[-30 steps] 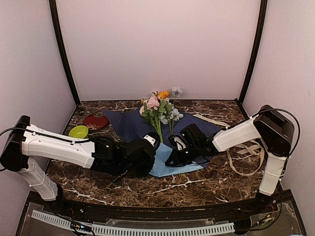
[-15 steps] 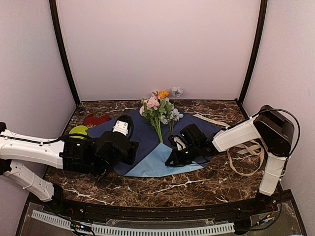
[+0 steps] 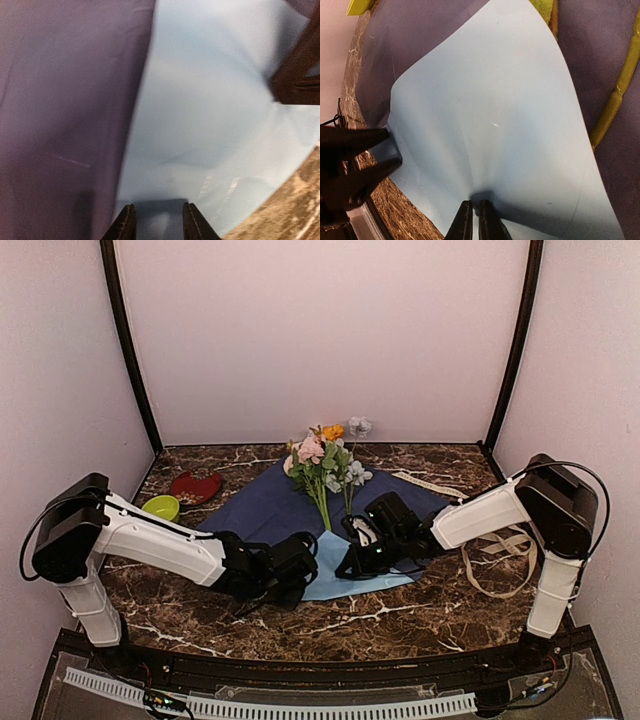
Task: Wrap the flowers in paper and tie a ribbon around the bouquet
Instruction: Adjust the 1/4-folded wrapping paper at the center of the board.
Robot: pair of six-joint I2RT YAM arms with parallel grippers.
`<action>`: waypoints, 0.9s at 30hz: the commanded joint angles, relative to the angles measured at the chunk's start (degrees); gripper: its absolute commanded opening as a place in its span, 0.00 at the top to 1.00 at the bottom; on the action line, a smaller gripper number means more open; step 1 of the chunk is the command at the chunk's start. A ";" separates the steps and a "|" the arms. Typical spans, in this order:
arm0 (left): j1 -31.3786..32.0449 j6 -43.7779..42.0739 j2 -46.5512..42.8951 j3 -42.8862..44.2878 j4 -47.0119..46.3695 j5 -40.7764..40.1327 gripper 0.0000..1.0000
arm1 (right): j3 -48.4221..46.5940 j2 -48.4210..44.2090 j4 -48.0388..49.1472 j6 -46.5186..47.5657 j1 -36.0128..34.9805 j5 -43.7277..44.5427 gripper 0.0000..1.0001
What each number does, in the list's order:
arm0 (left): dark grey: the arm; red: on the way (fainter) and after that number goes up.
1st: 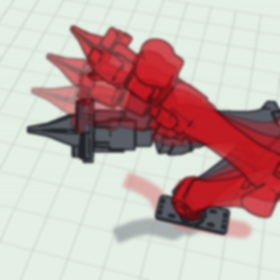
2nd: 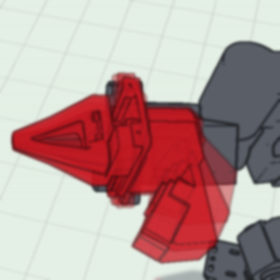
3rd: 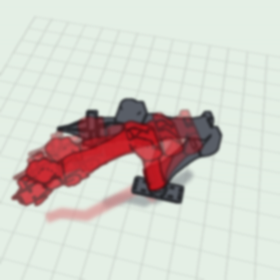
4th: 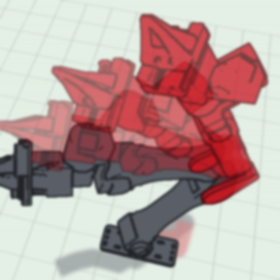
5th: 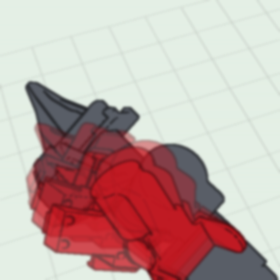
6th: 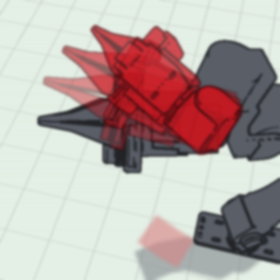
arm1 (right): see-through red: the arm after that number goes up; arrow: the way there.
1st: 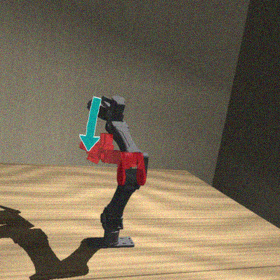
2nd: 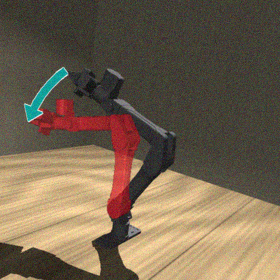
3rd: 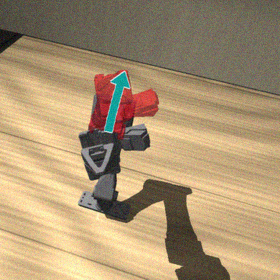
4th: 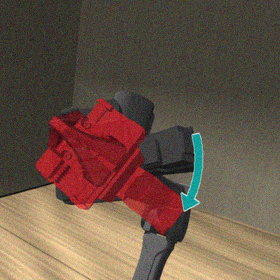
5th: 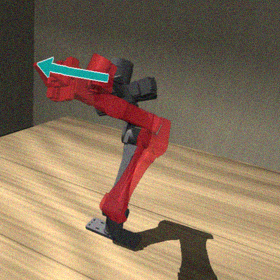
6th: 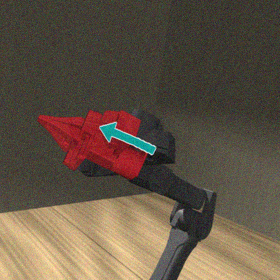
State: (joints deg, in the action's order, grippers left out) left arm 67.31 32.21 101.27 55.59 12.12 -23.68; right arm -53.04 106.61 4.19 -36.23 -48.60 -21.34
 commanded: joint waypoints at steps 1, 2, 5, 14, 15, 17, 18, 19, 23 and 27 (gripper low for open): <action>-2.18 8.43 -3.24 -4.63 5.16 3.57 0.68 | 0.74 2.23 -4.27 0.81 -0.44 4.46 0.93; -2.18 9.96 -3.60 -5.77 6.32 4.67 0.69 | 0.74 2.20 -4.27 0.81 -0.44 4.51 0.93; -2.10 14.88 -5.73 -10.82 8.77 7.91 0.71 | 0.40 2.28 -4.27 0.72 -0.53 4.64 0.93; -2.09 19.60 -12.02 -18.61 8.71 7.85 0.72 | -6.91 2.38 -10.38 6.78 -4.64 8.16 0.93; -2.10 19.52 -11.54 -18.41 8.51 7.95 0.72 | -8.24 2.28 -10.79 8.07 -5.56 7.73 0.93; -2.09 19.30 -10.26 -17.90 8.28 8.32 0.72 | -10.89 2.21 -10.79 10.17 -7.28 4.89 0.93; -2.09 19.29 -9.62 -17.57 8.27 8.64 0.72 | -12.12 2.33 -10.71 11.02 -8.11 2.95 0.93; -2.09 19.30 -9.06 -17.35 8.29 8.92 0.72 | -13.48 2.80 -10.73 11.61 -8.84 1.27 0.93; -2.12 19.65 -8.81 -16.93 8.97 9.08 0.73 | -17.64 5.05 -13.64 10.39 -10.58 2.75 0.93; -2.11 20.45 -10.33 -17.54 9.98 8.55 0.73 | -14.71 3.48 -8.25 9.33 -10.73 0.94 0.93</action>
State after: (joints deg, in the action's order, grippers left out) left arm 65.14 50.76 89.21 40.88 14.46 -19.18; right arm -69.25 110.37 -6.70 -26.85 -59.42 -18.63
